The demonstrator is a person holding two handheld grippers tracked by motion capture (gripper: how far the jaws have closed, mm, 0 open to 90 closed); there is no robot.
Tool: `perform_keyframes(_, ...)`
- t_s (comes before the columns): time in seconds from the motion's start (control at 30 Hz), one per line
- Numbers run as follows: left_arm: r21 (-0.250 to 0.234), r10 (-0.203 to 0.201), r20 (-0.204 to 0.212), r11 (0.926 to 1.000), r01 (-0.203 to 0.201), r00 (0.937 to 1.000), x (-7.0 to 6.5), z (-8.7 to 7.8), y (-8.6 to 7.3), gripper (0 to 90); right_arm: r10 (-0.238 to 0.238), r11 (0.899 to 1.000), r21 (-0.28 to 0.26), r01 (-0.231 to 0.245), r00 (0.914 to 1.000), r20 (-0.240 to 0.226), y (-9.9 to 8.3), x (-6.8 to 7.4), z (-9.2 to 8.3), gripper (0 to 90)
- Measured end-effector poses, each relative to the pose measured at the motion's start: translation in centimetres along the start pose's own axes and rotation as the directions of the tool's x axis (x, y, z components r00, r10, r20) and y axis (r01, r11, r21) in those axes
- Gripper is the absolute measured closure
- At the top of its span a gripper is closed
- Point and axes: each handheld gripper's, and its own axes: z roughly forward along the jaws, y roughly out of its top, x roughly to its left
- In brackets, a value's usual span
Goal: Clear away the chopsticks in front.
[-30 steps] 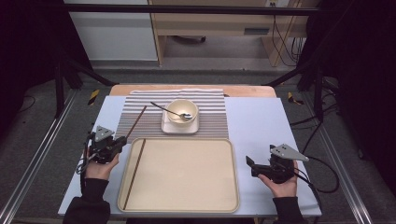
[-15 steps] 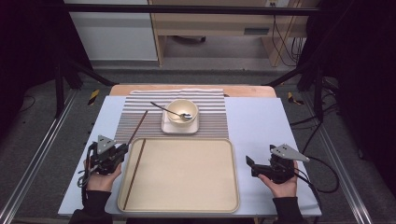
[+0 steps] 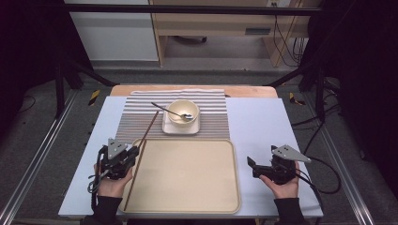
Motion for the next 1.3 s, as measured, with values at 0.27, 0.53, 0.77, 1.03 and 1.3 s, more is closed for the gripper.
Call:
perform_keyframes(0.27, 0.012, 0.010, -0.007, 0.9999, -0.010, 0.9999, -1.8, 0.6, -0.3, 85.1, 0.009, 1.000, -0.010, -0.009, 1.0000, -0.004, 0.1, -0.1, -0.2, 2.6)
perform_keyframes(0.53, 0.002, -0.038, 0.006, 0.9993, 0.038, 0.9993, -2.7, 0.9, -2.2, 85.1, 0.006, 1.000, -0.003, -0.006, 1.0000, -0.005, 0.0, 0.0, -0.1, 2.6)
perform_keyframes(0.77, 0.017, -0.081, -0.008, 0.9965, 0.081, 0.9967, -2.5, 0.9, -4.9, 85.1, 0.004, 1.000, 0.000, -0.004, 0.9999, -0.010, 0.0, 0.0, 0.0, 2.7)
perform_keyframes(1.03, 0.048, -0.084, -0.035, 0.9951, 0.086, 0.9958, -2.5, 0.7, -6.9, 85.1, 0.001, 1.000, 0.002, 0.000, 1.0000, -0.006, 0.0, 0.0, 0.0, 2.7)
perform_keyframes(1.3, 0.069, -0.098, -0.044, 0.9926, 0.101, 0.9942, -2.2, 0.1, -8.3, 85.1, -0.001, 1.000, 0.009, 0.001, 1.0000, -0.006, -0.1, 0.1, 0.2, 2.6)
